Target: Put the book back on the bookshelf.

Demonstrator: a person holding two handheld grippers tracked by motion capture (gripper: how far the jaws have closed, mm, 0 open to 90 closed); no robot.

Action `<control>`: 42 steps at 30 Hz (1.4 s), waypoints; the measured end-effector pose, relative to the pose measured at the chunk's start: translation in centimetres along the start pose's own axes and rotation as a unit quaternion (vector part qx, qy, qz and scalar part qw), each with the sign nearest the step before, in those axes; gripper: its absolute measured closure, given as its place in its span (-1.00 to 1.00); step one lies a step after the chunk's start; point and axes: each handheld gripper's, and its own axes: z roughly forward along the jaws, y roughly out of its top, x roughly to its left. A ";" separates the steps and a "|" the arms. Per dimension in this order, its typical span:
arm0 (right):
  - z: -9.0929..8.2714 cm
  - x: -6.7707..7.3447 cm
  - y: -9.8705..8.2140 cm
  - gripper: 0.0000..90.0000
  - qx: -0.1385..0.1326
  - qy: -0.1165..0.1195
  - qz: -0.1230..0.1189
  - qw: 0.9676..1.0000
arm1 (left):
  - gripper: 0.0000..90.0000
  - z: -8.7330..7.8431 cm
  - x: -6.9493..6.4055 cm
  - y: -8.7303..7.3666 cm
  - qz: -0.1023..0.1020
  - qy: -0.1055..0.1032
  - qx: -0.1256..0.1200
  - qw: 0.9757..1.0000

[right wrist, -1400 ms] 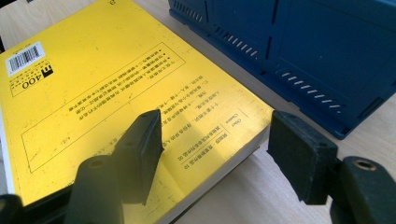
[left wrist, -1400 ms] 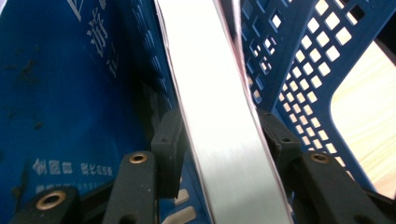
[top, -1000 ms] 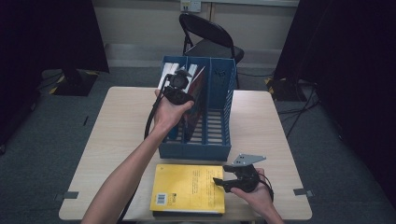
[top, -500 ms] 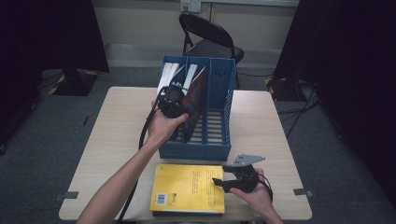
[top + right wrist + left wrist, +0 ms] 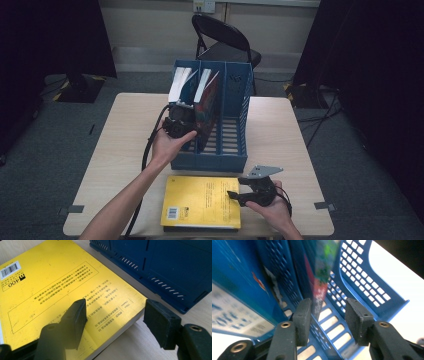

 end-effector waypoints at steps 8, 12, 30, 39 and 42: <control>0.1 0.1 0.0 -0.24 0.001 -0.002 0.000 1.000 | 0.43 -0.5 -0.4 -1.6 0.021 -0.024 0.005 0.999; 0.1 0.0 0.0 -0.25 0.001 -0.004 0.000 1.000 | 0.44 -1.2 -0.7 -2.7 0.036 -0.033 0.000 0.999; 0.3 0.3 0.1 -0.24 0.006 -0.012 -0.003 1.000 | 0.42 -1.6 -1.6 -9.8 0.058 -0.067 0.009 0.996; -0.1 1.1 0.0 -0.24 0.013 -0.011 -0.005 1.000 | 0.32 -0.4 -1.8 -12.2 0.064 -0.090 0.031 0.993; -0.2 1.6 -0.3 -0.24 0.016 -0.017 -0.005 1.000 | 0.24 -0.3 -2.0 -12.5 0.079 -0.096 0.031 0.992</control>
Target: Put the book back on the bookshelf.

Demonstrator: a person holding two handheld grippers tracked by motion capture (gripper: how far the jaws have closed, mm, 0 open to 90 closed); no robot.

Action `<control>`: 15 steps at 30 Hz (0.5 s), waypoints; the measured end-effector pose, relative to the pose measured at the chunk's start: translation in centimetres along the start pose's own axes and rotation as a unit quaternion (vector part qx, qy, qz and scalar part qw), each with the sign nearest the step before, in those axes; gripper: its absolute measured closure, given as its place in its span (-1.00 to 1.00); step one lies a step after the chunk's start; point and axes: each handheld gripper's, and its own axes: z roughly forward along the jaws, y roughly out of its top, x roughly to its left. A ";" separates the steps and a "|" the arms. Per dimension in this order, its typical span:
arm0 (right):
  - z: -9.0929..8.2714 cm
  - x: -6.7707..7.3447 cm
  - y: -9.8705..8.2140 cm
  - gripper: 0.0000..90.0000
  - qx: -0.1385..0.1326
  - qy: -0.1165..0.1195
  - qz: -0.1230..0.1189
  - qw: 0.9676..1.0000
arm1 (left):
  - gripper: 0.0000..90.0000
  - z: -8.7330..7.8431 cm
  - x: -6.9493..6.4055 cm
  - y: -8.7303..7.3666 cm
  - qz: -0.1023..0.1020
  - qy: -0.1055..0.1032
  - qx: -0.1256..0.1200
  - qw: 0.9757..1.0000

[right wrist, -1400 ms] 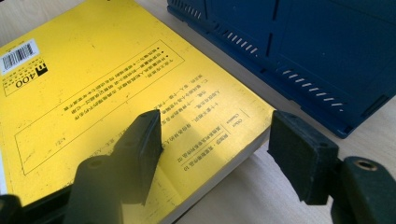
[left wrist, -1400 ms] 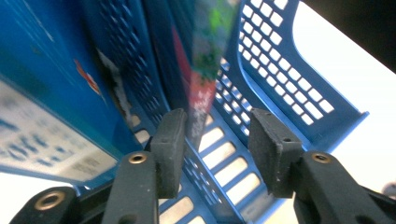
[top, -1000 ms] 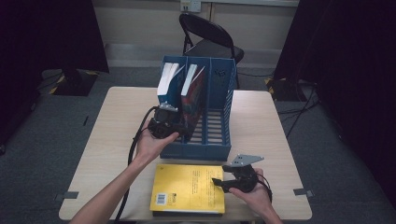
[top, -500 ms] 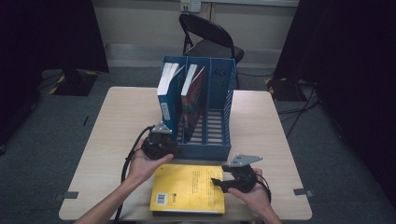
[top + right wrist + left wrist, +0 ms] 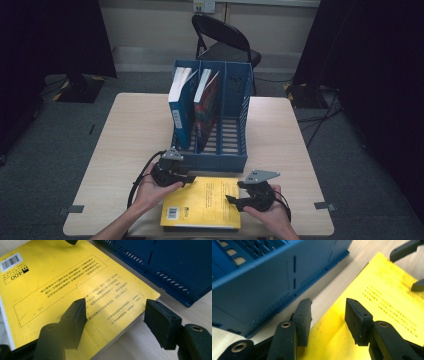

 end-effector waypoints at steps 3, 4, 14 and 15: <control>-0.1 0.0 -0.2 -0.25 -0.004 0.002 0.003 1.000 | 0.22 0.3 0.0 -0.2 -0.002 -0.008 0.003 1.000; 0.0 -0.2 -0.5 -0.26 -0.012 0.006 0.013 1.000 | 0.21 0.5 0.1 -0.3 -0.009 -0.018 0.000 1.000; 0.1 -0.2 -0.8 -0.27 -0.019 0.008 0.028 0.999 | 0.22 0.6 0.3 -0.9 -0.004 -0.023 -0.022 0.999; 0.1 -0.2 -0.8 -0.27 -0.019 0.008 0.028 0.999 | 0.22 0.6 0.2 -1.0 -0.005 -0.024 -0.025 0.999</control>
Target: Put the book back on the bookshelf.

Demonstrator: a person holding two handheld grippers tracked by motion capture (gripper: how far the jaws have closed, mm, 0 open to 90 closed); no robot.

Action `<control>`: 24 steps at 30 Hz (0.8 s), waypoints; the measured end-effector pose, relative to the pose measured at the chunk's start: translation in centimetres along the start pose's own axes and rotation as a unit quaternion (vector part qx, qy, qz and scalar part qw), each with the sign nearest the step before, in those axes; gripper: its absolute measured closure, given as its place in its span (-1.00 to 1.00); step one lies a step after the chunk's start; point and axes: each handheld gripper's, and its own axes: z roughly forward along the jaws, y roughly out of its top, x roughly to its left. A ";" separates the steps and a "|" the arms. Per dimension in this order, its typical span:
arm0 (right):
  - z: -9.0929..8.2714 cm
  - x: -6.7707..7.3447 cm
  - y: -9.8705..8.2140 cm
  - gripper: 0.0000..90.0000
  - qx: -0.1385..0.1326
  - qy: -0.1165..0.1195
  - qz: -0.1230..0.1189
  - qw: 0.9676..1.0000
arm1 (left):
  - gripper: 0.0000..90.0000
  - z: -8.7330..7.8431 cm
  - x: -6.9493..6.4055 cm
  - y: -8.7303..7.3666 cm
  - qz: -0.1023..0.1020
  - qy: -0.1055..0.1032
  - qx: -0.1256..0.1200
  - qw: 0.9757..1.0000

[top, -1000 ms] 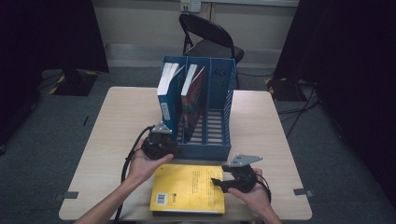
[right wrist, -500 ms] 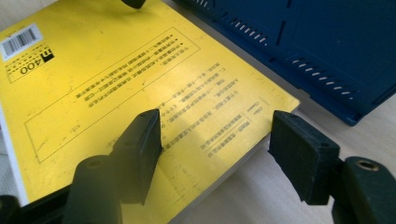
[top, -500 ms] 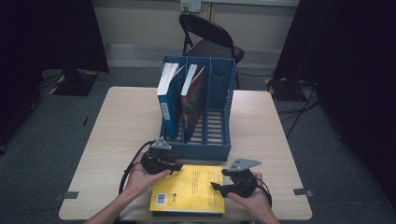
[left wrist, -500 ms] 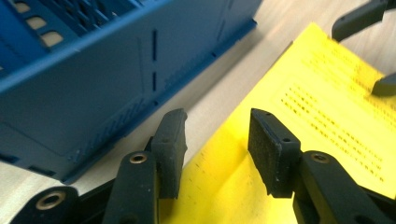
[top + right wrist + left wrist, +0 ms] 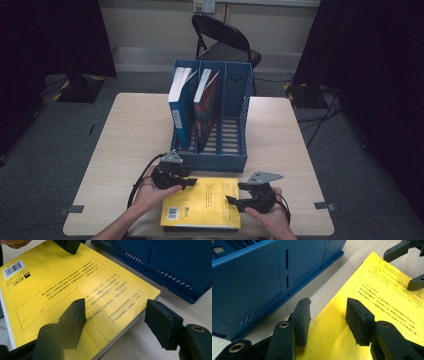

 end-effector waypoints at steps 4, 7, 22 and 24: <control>0.1 0.0 0.0 -0.26 0.001 -0.002 0.005 1.000 | 0.22 0.0 0.0 -0.3 0.000 -0.001 -0.012 1.000; 0.2 0.1 0.2 -0.25 0.003 -0.008 0.000 1.000 | 0.22 -0.1 -0.1 -0.5 0.010 0.005 -0.017 1.000; 1.9 0.0 1.8 -0.11 0.002 -0.001 -0.011 1.000 | 0.33 -2.1 -0.4 -2.0 -0.008 -0.006 0.001 1.000; 2.4 0.1 2.2 -0.09 0.004 0.001 -0.015 1.000 | 0.33 -2.4 -0.5 -2.3 -0.013 -0.004 0.002 1.000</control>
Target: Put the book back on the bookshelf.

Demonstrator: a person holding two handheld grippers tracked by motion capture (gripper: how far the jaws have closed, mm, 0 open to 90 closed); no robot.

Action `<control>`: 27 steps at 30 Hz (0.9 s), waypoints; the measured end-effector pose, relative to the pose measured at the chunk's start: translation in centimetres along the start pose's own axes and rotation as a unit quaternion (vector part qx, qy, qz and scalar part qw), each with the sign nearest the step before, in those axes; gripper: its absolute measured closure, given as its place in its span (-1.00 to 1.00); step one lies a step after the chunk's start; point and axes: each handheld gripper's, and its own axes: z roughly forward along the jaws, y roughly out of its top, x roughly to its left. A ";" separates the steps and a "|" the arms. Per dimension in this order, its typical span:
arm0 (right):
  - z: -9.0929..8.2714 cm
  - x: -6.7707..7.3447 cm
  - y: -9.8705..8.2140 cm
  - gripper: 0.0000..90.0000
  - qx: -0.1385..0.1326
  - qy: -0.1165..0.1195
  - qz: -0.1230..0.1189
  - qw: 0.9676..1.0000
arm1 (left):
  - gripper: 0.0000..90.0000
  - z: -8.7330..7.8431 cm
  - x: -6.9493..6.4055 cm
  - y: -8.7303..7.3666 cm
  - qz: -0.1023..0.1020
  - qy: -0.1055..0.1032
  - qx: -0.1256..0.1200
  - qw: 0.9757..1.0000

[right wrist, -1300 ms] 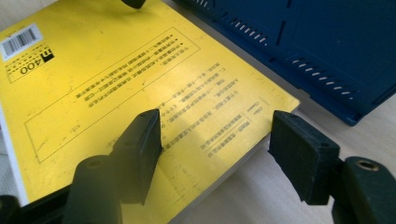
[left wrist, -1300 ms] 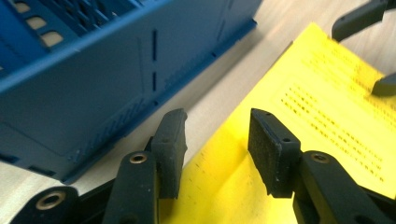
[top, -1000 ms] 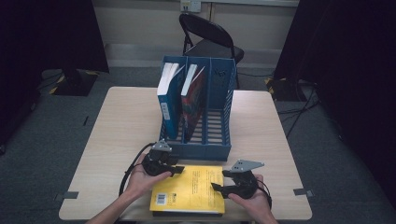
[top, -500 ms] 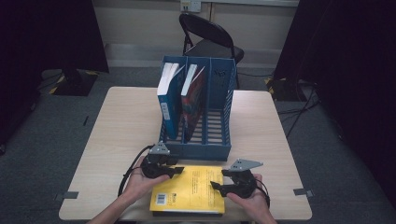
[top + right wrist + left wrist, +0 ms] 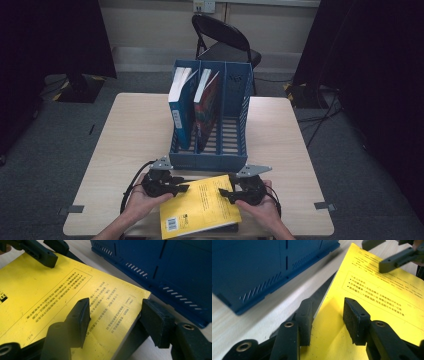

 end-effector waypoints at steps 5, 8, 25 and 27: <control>0.8 0.3 0.7 -0.08 -0.003 -0.001 -0.009 1.000 | 0.23 -0.5 -0.2 -0.5 -0.001 0.011 0.000 1.000; 0.9 0.3 0.8 -0.09 -0.004 0.002 -0.003 1.000 | 0.07 -0.4 -0.2 -0.6 -0.004 0.021 -0.005 1.000; -3.7 1.7 -3.2 -0.30 0.008 0.006 -0.006 1.000 | 0.04 1.3 -0.5 0.5 0.008 -0.014 -0.005 1.000; -4.2 2.3 -4.0 -0.31 0.008 0.010 -0.010 1.000 | 0.05 1.4 -0.1 0.8 -0.001 -0.029 0.011 1.000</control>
